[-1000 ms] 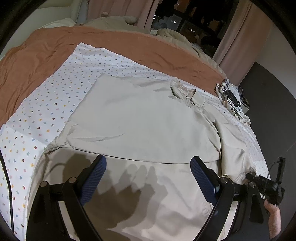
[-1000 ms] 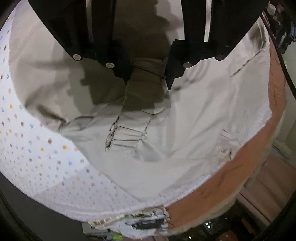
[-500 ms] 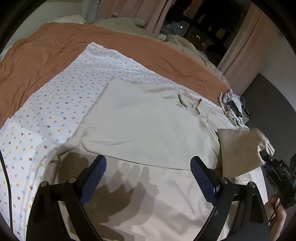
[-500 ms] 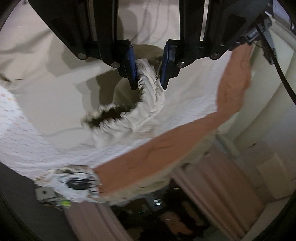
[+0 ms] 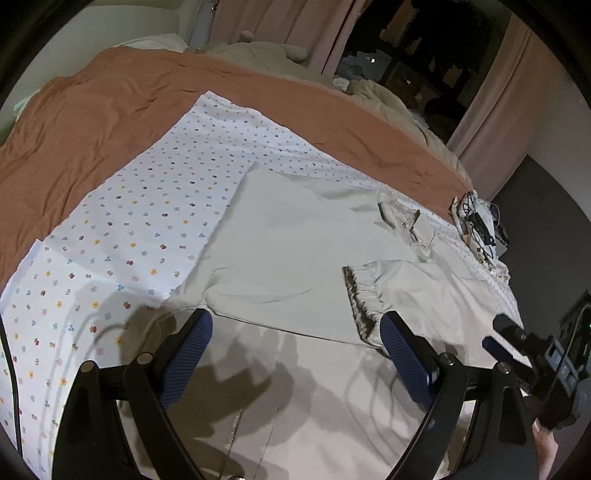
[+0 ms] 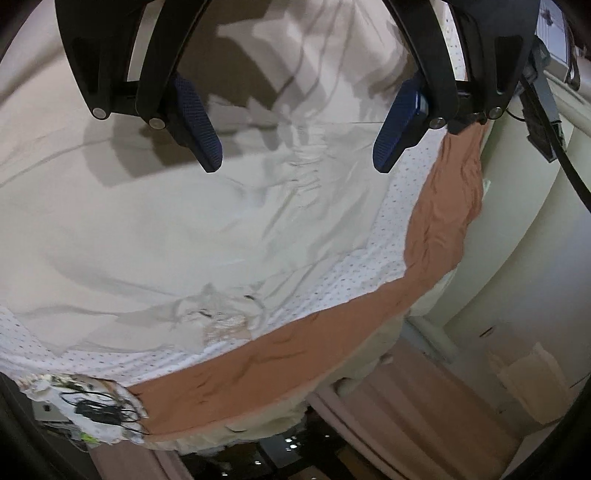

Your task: Fold large clothes

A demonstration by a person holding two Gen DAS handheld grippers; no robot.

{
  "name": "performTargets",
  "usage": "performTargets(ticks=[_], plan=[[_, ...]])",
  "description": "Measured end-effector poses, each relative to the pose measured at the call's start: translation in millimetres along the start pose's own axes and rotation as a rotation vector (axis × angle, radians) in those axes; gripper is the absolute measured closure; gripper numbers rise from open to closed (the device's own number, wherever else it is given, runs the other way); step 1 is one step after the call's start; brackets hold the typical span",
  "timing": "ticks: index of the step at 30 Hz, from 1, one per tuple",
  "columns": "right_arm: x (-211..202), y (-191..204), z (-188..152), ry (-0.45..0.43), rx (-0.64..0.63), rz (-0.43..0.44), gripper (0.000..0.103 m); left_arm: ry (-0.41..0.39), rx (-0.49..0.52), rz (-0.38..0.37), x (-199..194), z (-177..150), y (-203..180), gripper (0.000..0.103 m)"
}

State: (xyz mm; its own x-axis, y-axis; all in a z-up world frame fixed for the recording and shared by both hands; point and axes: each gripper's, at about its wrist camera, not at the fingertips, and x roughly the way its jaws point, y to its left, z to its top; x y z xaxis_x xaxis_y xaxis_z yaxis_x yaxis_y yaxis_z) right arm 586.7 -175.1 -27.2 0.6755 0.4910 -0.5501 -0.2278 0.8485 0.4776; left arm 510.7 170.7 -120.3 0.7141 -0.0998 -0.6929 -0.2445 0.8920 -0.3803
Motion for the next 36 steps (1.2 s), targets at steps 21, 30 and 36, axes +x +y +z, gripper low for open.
performTargets(ticks=[21, 30, 36], plan=[[-118, -137, 14, -0.084, 0.352, -0.202, 0.020, 0.068, 0.114, -0.012, 36, -12, -57, 0.009], [-157, -193, -3, -0.126, 0.553, -0.153, 0.025, 0.123, 0.193, -0.008, 68, -20, -93, 0.020], [-134, -214, -13, -0.056, 0.637, -0.096, 0.051, 0.220, 0.202, 0.008, 104, -30, -100, 0.039]])
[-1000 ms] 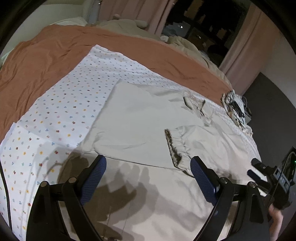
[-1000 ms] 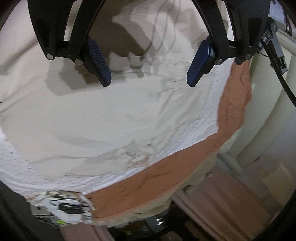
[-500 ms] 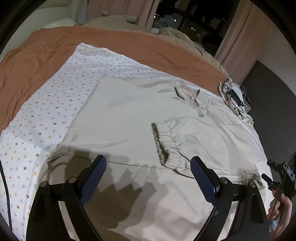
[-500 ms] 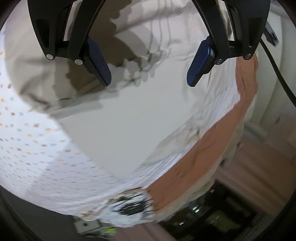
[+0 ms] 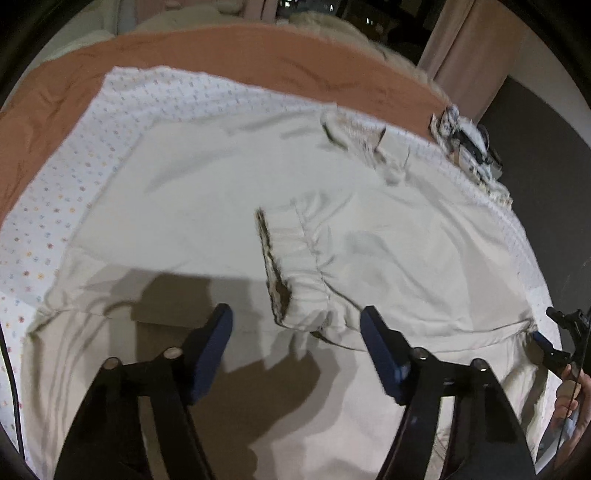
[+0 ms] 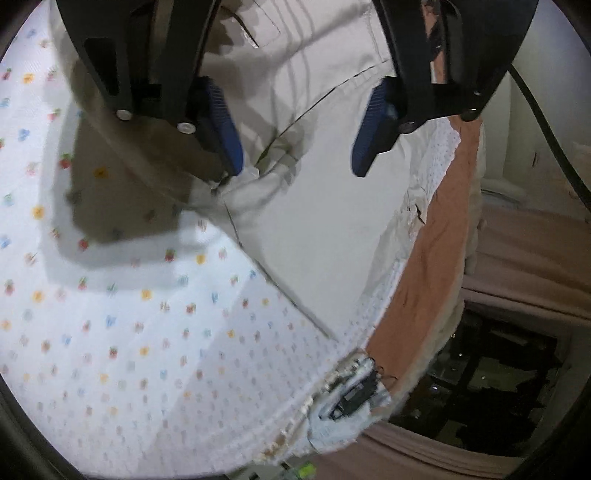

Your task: Fold large clothes

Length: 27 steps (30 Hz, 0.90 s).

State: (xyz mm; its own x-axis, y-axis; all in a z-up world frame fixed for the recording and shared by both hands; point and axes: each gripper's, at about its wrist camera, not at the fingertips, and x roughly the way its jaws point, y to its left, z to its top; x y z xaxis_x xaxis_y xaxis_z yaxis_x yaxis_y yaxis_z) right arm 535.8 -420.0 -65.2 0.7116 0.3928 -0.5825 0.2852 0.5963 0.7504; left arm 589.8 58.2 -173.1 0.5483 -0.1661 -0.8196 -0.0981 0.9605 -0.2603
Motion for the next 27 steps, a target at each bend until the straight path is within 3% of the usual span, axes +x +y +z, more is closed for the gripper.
performTargets(ticks=[4, 5, 11, 15, 17, 19, 21, 22, 23, 25, 26, 27], plan=[[12, -9, 0, 0.000, 0.038, -0.060, 0.067, 0.067, 0.004, 0.002, 26, -1, -5, 0.052], [11, -10, 3, -0.018, 0.040, -0.067, 0.068, 0.077, 0.009, 0.010, 32, 0, -6, 0.056], [11, -4, 5, -0.076, 0.030, -0.101, 0.068, 0.077, 0.014, 0.026, 44, 10, -11, 0.058], [11, 3, -4, -0.080, 0.016, -0.128, 0.068, 0.047, 0.005, -0.010, 40, 17, -5, 0.058], [12, 8, -5, -0.064, 0.007, -0.133, 0.064, 0.043, -0.011, -0.028, 35, 22, 1, 0.058], [10, 13, -7, -0.053, -0.003, -0.123, 0.038, 0.037, -0.052, -0.046, 25, 27, 10, 0.058], [8, 19, -5, -0.057, -0.018, -0.123, 0.026, 0.007, -0.092, -0.040, 11, 30, 17, 0.058], [6, 22, -5, -0.058, -0.025, -0.131, 0.026, -0.004, -0.102, -0.042, 5, 30, 19, 0.058], [1, 25, -8, -0.058, -0.036, -0.136, 0.026, -0.013, -0.111, -0.046, -1, 29, 22, 0.057], [-7, 29, -10, -0.058, -0.043, -0.126, 0.026, -0.023, -0.127, -0.046, -16, 26, 26, 0.044], [-11, 31, -13, -0.057, -0.047, -0.123, 0.025, -0.028, -0.136, -0.046, -22, 24, 28, 0.025], [-17, 35, -16, -0.057, -0.054, -0.121, 0.025, -0.039, -0.146, -0.053, -31, 21, 30, 0.014]])
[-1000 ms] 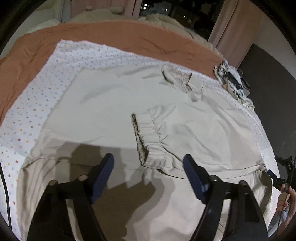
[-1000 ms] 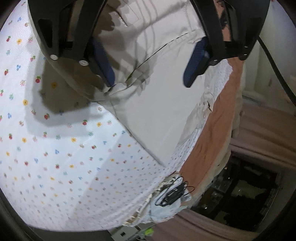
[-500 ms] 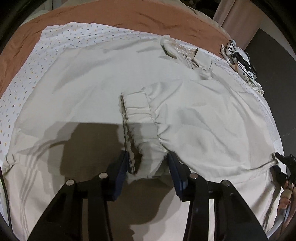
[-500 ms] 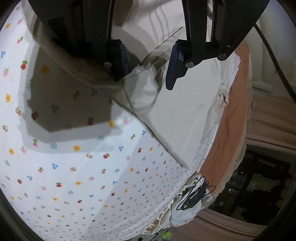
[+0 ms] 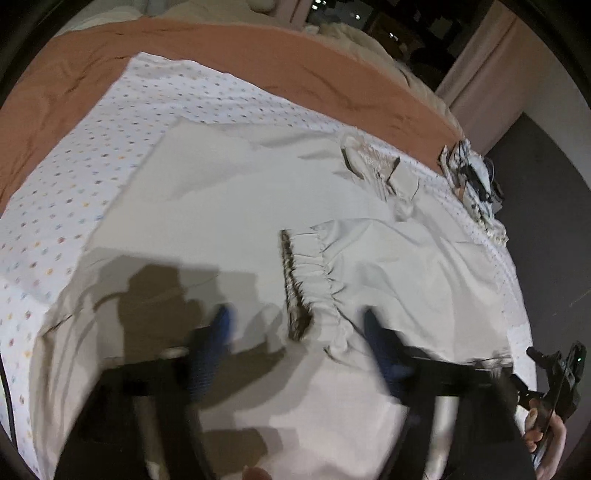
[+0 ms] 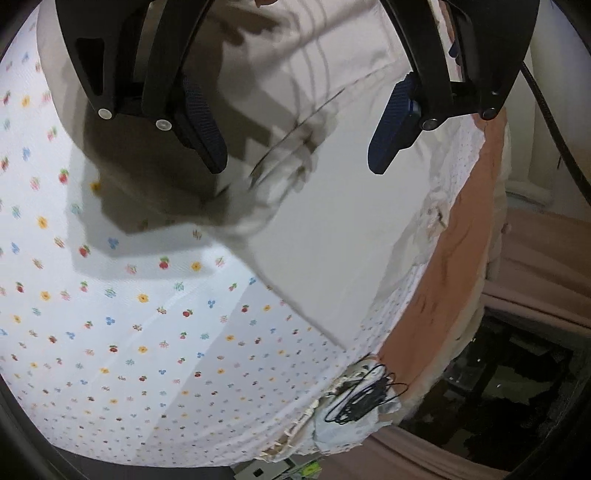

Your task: Fold large clothes

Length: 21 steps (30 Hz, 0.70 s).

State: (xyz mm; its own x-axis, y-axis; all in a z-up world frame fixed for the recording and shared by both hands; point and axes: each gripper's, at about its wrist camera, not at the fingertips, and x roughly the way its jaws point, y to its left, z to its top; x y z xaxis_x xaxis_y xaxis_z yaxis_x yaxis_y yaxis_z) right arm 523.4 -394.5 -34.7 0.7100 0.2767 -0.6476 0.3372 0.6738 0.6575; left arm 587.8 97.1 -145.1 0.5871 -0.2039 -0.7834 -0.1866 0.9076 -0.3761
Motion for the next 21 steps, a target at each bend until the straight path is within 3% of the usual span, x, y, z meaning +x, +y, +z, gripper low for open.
performTargets(ticks=[8, 9, 12, 14, 21], plan=[[-58, 24, -31, -0.069, -0.139, -0.024, 0.007, -0.100, -0.026, 0.014, -83, -24, 14, 0.012], [-63, 25, -38, -0.073, -0.148, -0.026, 0.001, -0.106, -0.037, 0.019, -93, -30, 18, 0.012], [-82, 19, -52, -0.083, -0.143, -0.001, 0.000, -0.124, -0.051, 0.058, -120, -46, 28, 0.010], [-99, 13, -60, -0.105, -0.134, 0.025, 0.000, -0.144, -0.056, 0.082, -136, -58, 33, 0.000], [-144, -19, -103, -0.127, -0.127, 0.107, 0.000, -0.201, -0.118, 0.082, -193, -119, 60, 0.000]])
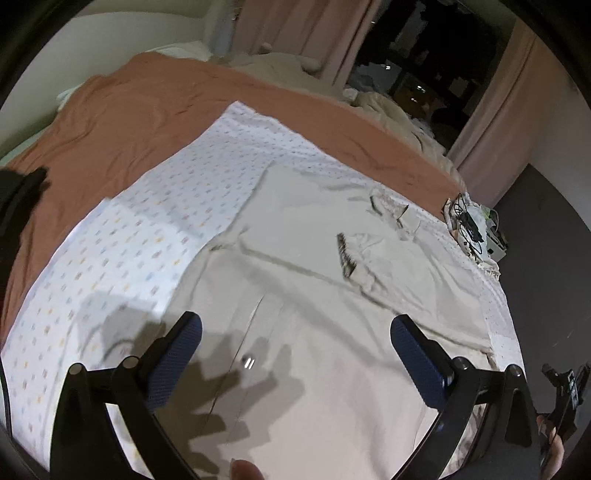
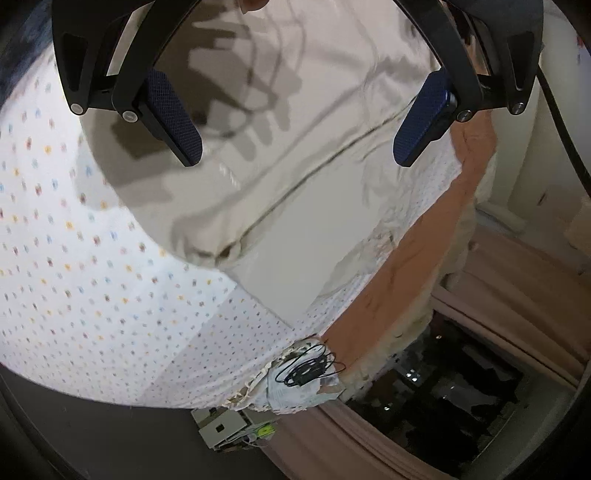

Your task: Fold large clothes

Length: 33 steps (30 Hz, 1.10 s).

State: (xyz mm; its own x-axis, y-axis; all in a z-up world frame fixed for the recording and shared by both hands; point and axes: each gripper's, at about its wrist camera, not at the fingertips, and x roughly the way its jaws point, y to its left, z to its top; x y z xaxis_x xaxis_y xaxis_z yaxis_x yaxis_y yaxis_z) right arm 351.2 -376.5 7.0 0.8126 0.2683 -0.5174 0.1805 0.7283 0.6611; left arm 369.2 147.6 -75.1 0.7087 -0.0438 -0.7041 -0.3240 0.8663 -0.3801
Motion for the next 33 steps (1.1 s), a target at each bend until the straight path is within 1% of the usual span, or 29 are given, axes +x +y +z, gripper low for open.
performTargets(ticks=[3, 7, 9, 11, 13, 15, 17, 19, 22, 23, 27, 31, 33], plan=[[-21, -10, -17, -0.002, 0.005, 0.040, 0.000, -0.017, -0.041, -0.023, -28, -20, 15, 0.000], [-51, -23, -32, -0.024, 0.008, 0.070, 0.000, -0.066, -0.050, -0.023, -63, -45, 24, 0.000], [-63, -27, -39, -0.027, 0.009, 0.065, 0.000, -0.077, -0.049, -0.027, -78, -56, 28, 0.000], [-77, -31, -46, -0.027, 0.012, 0.079, 0.000, -0.092, -0.057, -0.021, -93, -66, 33, 0.000], [-90, -33, -53, -0.032, 0.013, 0.081, 0.000, -0.122, -0.068, -0.008, -108, -74, 37, 0.000], [-103, -33, -60, -0.044, 0.002, 0.069, 0.000, -0.148, -0.078, -0.006, -122, -81, 44, 0.000], [-121, -38, -65, -0.067, -0.014, 0.080, 0.000, -0.164, -0.086, -0.018, -136, -86, 51, 0.000], [-135, -42, -71, -0.081, -0.028, 0.091, 0.000, -0.172, -0.084, -0.028, -148, -90, 58, 0.000], [-160, -52, -78, -0.083, -0.039, 0.162, 0.000, -0.162, -0.060, -0.042, -164, -95, 68, 0.000], [-168, -55, -80, -0.086, -0.050, 0.176, 0.000, -0.170, -0.050, -0.048, -171, -98, 71, 0.000], [-200, -74, -85, -0.116, -0.067, 0.206, 0.000, -0.199, -0.006, -0.031, -191, -109, 80, 0.000], [-232, -97, -92, -0.156, -0.090, 0.189, 0.000, -0.187, 0.016, -0.027, -204, -122, 89, 0.000], [-236, -106, -96, -0.149, -0.104, 0.172, 0.000, -0.176, 0.013, -0.022, -209, -128, 93, 0.000]])
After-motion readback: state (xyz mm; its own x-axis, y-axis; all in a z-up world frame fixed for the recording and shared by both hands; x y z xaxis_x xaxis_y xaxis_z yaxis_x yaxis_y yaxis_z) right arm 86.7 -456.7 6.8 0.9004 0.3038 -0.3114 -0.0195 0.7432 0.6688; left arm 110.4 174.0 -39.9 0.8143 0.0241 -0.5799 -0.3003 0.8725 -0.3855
